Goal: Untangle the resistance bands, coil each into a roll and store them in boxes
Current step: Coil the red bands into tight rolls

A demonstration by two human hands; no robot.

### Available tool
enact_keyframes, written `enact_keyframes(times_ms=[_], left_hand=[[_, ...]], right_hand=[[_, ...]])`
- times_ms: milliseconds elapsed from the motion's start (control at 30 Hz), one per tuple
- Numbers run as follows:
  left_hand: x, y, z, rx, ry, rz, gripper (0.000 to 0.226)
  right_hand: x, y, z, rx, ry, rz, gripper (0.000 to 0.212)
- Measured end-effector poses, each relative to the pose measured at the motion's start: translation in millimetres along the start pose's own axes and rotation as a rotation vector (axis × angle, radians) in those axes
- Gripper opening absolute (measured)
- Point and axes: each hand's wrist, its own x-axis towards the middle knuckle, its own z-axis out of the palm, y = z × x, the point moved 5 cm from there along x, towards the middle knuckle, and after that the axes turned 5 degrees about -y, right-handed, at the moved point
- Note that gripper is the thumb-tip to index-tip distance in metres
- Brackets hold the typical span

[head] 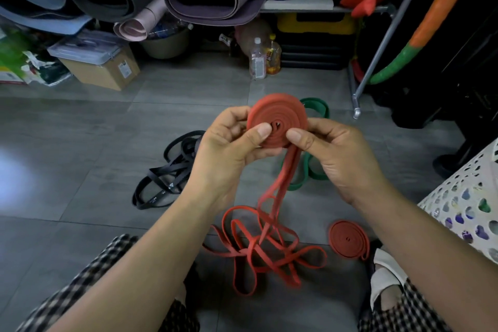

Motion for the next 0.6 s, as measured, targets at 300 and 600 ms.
enact_keyframes(times_ms=[300,600], left_hand=[[1,15,-11,0.504,-0.065,0.079,0.022],[0,3,-11,0.095,-0.024,-0.057,0.017]], right_hand=[[2,-2,3,-0.246,-0.108,-0.030,0.016],[9,-7,-2,-0.163,-0.045,-0.065,0.016]])
